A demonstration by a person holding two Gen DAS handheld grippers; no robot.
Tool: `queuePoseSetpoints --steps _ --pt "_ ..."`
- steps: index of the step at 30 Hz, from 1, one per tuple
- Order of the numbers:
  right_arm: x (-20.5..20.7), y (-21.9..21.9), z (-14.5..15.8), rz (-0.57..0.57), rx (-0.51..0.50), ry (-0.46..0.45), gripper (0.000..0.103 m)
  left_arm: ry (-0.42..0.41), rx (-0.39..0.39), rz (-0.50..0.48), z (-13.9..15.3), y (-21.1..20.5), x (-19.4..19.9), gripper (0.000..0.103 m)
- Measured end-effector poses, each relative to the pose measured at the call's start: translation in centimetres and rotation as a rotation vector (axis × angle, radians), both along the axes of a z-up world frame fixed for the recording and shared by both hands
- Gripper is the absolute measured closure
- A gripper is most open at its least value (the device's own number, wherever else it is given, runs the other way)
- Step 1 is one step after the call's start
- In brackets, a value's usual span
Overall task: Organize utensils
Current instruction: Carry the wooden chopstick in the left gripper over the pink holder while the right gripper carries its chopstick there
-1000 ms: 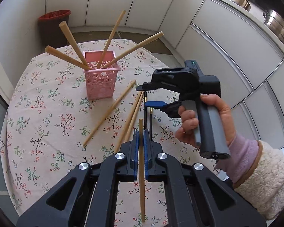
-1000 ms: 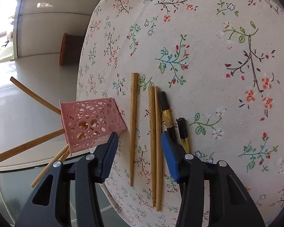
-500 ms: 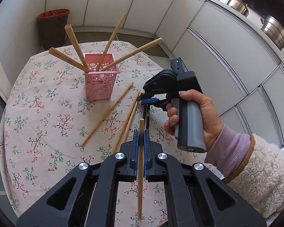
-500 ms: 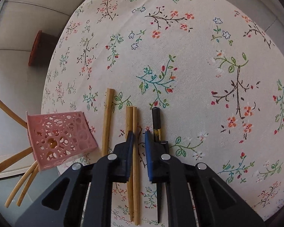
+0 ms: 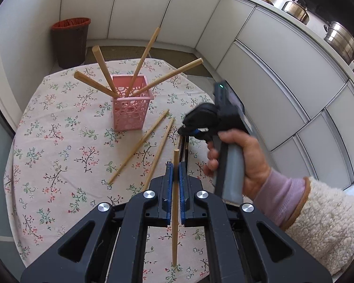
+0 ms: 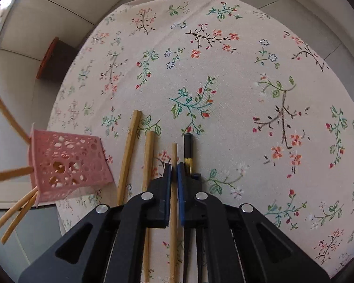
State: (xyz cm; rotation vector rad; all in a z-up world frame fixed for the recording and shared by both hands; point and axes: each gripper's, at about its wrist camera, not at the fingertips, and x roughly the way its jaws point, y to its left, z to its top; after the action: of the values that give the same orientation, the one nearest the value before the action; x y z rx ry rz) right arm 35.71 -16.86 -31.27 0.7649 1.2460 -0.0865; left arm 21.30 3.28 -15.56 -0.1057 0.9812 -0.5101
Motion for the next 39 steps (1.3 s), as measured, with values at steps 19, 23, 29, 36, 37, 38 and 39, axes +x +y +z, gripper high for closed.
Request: queuePoseSetpoints --steps 19,23,29,36,37,38,39 --pt "-20.0 -2.3 17.7 0.285 -0.191 -0.515 0.098 -0.121 0.033 0.072 4.8 0.9 -7.2 0.099" --pt "-21.0 -2.8 20.9 0.289 -0.184 -0.578 0.098 -0.173 0.039 0.097 7.3 1.1 -6.9 0.099" --pt "-19.9 -3.3 26.4 0.285 -0.158 -0.668 0.097 -0.239 0.032 0.143 11.8 1.4 -4.2 0.099" --pt "-17.4 -2.9 31.4 0.261 -0.19 -0.79 0.097 -0.353 0.058 0.197 16.7 0.8 0.7 0.099" --pt "-16.9 -2.9 31.9 0.255 -0.192 -0.803 0.097 -0.366 0.061 0.207 17.3 0.6 1.6 0.099" --pt "-16.4 -2.8 32.3 0.254 -0.192 -0.812 0.097 -0.376 0.06 0.214 17.6 0.6 2.4 0.099" --pt "-15.8 -2.7 32.6 0.254 -0.192 -0.818 0.097 -0.387 0.062 0.226 18.0 0.5 3.4 0.099"
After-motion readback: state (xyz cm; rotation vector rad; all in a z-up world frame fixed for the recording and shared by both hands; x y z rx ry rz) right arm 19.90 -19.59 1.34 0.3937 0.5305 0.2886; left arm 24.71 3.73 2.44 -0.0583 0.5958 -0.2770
